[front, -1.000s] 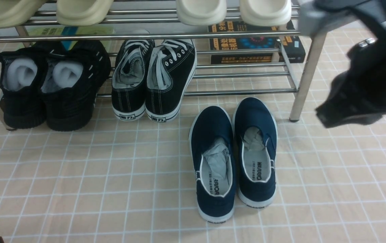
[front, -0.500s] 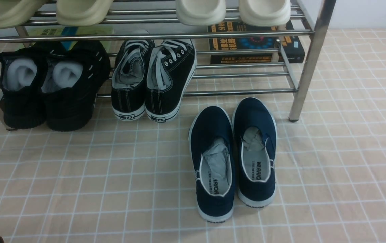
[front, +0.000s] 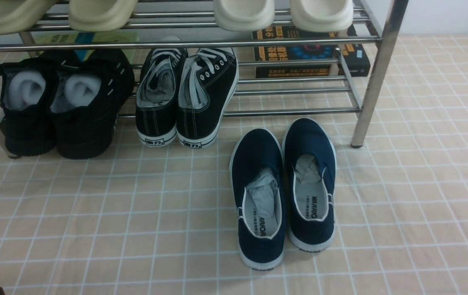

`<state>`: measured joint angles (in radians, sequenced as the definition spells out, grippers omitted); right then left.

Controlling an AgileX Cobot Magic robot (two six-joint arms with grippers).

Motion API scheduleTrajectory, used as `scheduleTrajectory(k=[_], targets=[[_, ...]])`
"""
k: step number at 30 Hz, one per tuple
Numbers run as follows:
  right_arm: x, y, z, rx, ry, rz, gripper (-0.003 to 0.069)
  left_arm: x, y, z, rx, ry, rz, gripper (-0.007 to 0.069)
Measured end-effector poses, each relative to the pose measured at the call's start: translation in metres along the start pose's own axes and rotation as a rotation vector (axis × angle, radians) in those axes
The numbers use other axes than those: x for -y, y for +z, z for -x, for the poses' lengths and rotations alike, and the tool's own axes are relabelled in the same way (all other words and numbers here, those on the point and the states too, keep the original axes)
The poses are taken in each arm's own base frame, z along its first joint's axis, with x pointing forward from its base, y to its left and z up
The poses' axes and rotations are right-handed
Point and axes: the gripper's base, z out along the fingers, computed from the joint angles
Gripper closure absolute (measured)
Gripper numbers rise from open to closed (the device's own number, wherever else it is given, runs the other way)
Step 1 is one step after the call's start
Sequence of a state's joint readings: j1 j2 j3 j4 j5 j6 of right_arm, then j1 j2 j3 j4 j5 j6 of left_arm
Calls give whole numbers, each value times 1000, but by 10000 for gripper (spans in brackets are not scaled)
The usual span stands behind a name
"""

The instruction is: Take the shoes off the shelf from the light coffee tablecloth by hand.

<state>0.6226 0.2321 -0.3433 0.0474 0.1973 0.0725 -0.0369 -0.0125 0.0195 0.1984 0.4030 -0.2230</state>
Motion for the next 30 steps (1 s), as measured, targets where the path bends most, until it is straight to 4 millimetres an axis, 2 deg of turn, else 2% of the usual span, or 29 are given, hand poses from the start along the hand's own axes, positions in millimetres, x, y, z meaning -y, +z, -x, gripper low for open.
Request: scheduleTrajectory(k=[22, 26, 30], targets=[[0, 0, -1, 0, 0, 0, 643, 0, 0, 0, 0, 0, 0, 384], [1, -1, -9, -11, 0, -2, 637, 0, 0, 0, 0, 0, 0, 384], [5, -5, -26, -23, 1, -27, 633, 0, 0, 0, 0, 0, 0, 384]])
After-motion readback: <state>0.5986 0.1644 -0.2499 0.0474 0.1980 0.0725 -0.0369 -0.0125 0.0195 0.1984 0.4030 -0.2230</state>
